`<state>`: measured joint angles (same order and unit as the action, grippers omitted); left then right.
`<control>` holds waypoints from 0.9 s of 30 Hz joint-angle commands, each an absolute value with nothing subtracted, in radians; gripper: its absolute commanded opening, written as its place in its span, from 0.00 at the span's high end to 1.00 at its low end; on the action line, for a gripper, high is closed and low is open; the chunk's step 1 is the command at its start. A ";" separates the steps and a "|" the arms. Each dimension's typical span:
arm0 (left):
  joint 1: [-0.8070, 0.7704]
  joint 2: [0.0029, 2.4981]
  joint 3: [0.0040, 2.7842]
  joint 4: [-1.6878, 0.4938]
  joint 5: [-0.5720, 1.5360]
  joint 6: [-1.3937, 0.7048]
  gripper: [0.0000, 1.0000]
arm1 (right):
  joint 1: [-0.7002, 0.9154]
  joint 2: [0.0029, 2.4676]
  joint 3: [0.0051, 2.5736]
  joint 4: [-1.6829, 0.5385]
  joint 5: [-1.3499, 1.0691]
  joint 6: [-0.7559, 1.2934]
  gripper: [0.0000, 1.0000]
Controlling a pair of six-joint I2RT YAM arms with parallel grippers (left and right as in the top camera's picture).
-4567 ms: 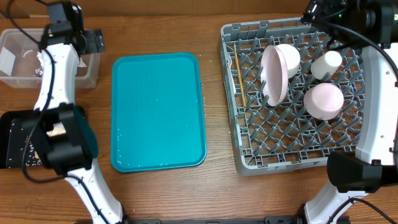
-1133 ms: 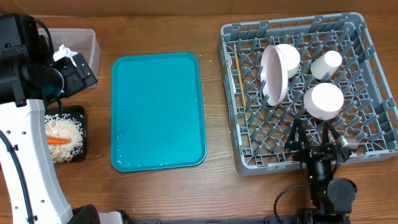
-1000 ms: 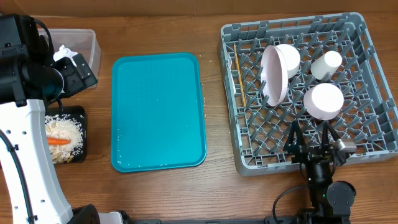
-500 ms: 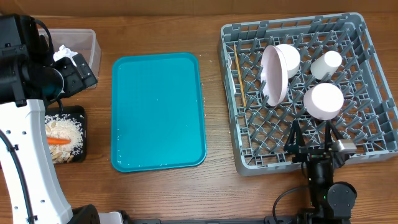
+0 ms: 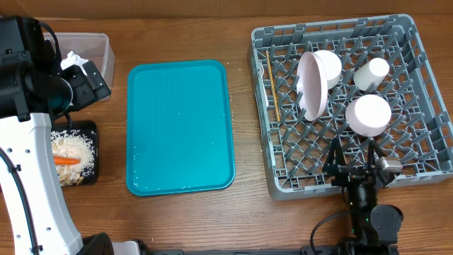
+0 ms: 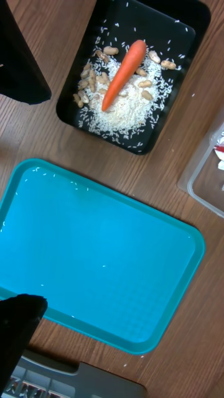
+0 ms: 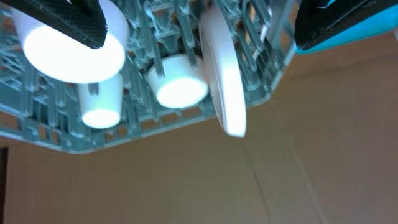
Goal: Sort waste into correct bins and load items into the dishwasher rack
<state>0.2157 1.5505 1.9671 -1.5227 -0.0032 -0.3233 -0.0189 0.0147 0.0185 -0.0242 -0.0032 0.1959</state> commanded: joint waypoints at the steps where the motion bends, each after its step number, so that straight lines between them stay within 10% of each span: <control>1: 0.214 1.544 1.977 -1.520 0.000 -0.337 0.00 | -0.017 0.002 0.007 -0.054 0.006 0.094 0.00; 27: 0.214 1.544 1.977 -1.520 0.000 -0.337 0.00 | -0.015 0.003 0.008 -0.084 -0.001 -0.001 0.00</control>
<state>0.2157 1.5505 1.9671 -1.5227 -0.0032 -0.3233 -0.0181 0.0147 0.0185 -0.0895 -0.0002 0.0032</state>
